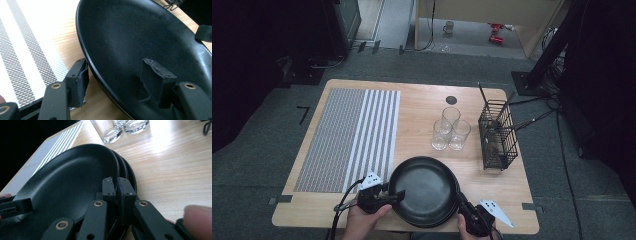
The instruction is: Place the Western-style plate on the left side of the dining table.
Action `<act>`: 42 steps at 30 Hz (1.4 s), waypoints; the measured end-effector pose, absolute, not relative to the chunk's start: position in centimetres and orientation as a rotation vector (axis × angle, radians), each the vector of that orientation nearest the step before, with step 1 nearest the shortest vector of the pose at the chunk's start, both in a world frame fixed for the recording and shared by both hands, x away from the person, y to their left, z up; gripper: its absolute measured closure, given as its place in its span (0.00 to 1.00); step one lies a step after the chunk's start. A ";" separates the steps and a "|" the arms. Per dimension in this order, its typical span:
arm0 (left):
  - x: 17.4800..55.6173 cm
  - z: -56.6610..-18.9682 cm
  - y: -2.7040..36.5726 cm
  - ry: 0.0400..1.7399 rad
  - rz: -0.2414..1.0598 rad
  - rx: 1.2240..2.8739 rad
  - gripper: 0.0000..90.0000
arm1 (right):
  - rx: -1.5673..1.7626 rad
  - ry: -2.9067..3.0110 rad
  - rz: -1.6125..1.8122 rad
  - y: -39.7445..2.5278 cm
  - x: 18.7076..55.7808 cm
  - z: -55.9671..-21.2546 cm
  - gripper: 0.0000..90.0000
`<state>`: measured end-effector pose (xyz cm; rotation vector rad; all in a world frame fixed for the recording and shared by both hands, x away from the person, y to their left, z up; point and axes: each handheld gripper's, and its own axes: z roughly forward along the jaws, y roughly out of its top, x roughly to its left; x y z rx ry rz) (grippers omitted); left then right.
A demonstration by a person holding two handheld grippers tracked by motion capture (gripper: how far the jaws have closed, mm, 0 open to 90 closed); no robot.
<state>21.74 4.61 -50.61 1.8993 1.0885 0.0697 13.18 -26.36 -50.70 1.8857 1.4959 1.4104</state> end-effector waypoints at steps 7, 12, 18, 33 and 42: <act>21.9 -50.6 4.7 1.085 0.069 1.902 0.45 | 1.882 1.509 1.402 -26.2 13.4 -50.6 0.95; 22.0 -50.6 4.9 1.085 0.049 1.897 0.45 | 1.880 1.511 1.394 -26.0 13.4 -50.6 0.95; 22.2 -50.6 5.1 1.087 0.013 1.884 0.45 | 1.874 1.524 1.401 -25.7 13.5 -50.7 0.95; 22.5 -49.9 6.1 1.094 0.016 1.839 0.52 | 1.881 1.529 1.410 -25.4 13.5 -50.7 0.95; 22.5 -49.7 6.7 1.114 0.039 1.833 0.62 | 1.890 1.536 1.403 -25.0 13.8 -50.9 0.93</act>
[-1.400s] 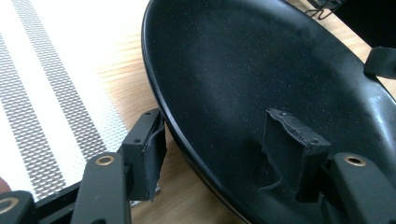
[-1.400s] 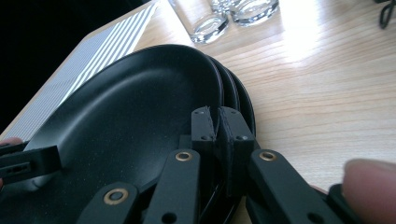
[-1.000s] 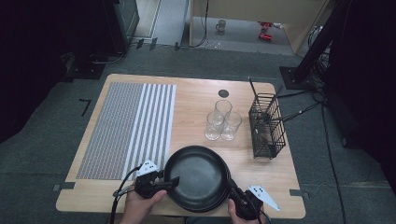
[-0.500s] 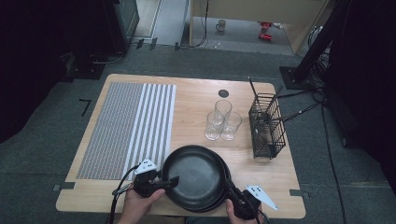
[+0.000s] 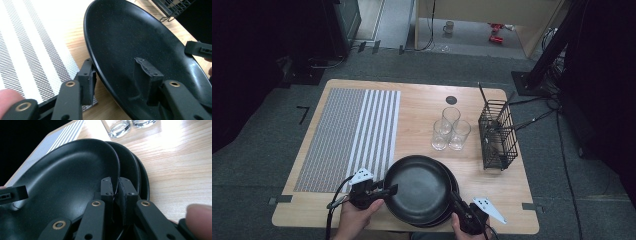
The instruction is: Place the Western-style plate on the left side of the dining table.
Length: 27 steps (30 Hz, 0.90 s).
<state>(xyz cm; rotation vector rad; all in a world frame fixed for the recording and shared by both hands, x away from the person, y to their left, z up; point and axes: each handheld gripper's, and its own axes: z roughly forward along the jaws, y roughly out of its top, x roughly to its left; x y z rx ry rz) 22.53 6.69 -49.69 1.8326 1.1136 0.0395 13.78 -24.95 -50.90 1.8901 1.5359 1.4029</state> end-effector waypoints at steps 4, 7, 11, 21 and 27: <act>22.6 -49.5 7.1 1.112 0.067 1.840 0.67 | 1.884 1.552 1.405 -24.6 13.9 -50.9 0.93; 22.7 -49.4 7.3 1.106 0.065 1.849 0.69 | 1.884 1.555 1.398 -24.5 13.9 -50.9 0.93; 22.7 -49.2 7.5 1.105 0.064 1.846 0.70 | 1.885 1.561 1.390 -24.3 14.0 -50.9 0.93; 22.8 -48.5 8.4 1.095 0.077 1.851 0.72 | 1.867 1.600 1.385 -23.6 14.1 -50.9 0.92; 22.7 -48.1 8.9 1.102 0.087 1.849 0.73 | 1.844 1.633 1.359 -23.0 14.1 -50.7 0.93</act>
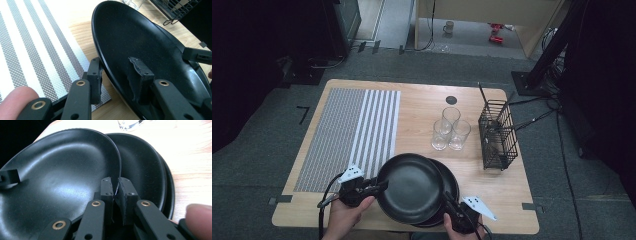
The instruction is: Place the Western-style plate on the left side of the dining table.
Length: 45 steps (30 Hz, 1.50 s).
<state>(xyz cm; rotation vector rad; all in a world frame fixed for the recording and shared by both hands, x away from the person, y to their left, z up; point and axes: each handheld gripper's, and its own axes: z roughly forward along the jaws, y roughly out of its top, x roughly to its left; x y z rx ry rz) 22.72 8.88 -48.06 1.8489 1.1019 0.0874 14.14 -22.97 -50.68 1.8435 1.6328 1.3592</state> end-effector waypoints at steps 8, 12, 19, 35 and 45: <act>22.9 -48.1 9.3 1.109 0.075 1.851 0.73 | 1.837 1.652 1.361 -22.6 14.3 -50.6 0.93; 23.0 -48.1 9.5 1.104 0.082 1.846 0.74 | 1.846 1.651 1.365 -22.7 14.4 -50.6 0.92; 23.0 -48.0 9.5 1.095 0.102 1.849 0.74 | 1.861 1.649 1.376 -22.8 14.5 -50.7 0.91; 23.2 -48.3 9.7 1.081 0.100 1.828 0.75 | 1.901 1.657 1.373 -22.5 14.9 -50.9 0.86; 23.2 -48.5 9.6 1.079 0.098 1.813 0.75 | 1.971 1.721 1.255 -22.2 16.3 -49.9 0.85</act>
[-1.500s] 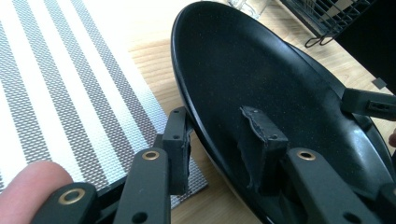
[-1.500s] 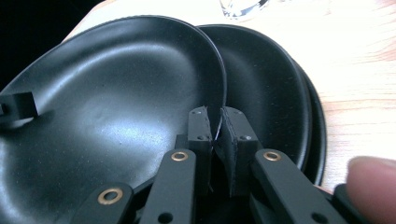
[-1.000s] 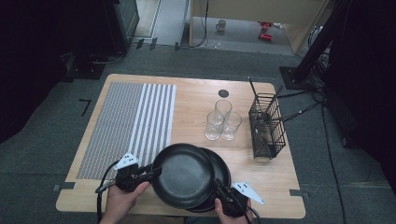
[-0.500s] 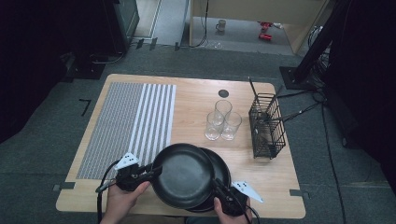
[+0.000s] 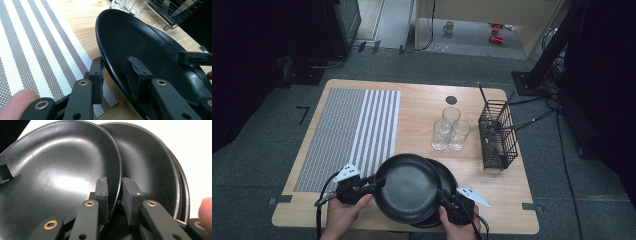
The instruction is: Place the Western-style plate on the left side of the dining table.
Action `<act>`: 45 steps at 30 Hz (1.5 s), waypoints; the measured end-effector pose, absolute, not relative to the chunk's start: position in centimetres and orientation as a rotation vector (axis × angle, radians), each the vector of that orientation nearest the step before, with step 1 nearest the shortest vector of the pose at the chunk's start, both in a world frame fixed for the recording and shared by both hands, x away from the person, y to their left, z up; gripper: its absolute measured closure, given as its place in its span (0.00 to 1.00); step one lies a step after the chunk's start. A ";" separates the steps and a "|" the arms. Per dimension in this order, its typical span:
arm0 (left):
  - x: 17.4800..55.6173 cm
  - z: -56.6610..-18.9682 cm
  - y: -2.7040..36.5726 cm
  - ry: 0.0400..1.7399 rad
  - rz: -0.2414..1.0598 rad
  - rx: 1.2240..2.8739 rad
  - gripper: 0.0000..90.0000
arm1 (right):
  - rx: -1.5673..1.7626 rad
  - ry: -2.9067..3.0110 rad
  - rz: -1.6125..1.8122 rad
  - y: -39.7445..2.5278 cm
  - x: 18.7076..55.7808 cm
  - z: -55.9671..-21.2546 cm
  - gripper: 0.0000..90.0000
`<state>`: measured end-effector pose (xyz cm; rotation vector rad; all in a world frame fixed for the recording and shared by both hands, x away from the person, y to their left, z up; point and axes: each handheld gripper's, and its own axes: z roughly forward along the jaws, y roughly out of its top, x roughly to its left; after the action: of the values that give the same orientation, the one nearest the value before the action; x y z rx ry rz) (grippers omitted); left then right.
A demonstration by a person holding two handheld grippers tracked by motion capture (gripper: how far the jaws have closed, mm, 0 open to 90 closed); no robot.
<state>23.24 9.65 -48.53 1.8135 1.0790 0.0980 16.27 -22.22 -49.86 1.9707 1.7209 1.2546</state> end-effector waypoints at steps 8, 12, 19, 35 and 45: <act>23.5 -48.8 9.9 1.087 0.061 1.797 0.76 | 2.056 1.683 1.387 -23.3 16.5 -50.1 0.87; 23.6 -49.0 10.1 1.100 0.036 1.789 0.75 | 2.059 1.649 1.470 -23.7 16.3 -50.1 0.89; 23.8 -49.3 10.2 1.117 0.018 1.773 0.75 | 2.033 1.628 1.530 -23.6 16.3 -50.0 0.89; 23.9 -49.6 10.6 1.145 -0.027 1.728 0.77 | 2.090 1.575 1.577 -23.2 16.5 -50.1 0.90; 23.7 -49.5 10.9 1.153 -0.029 1.682 0.80 | 2.137 1.478 1.638 -23.0 16.6 -49.8 0.94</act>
<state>23.70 10.89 -49.48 1.6816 1.1534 -0.0286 16.56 -22.97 -49.77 2.1369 1.4785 1.6377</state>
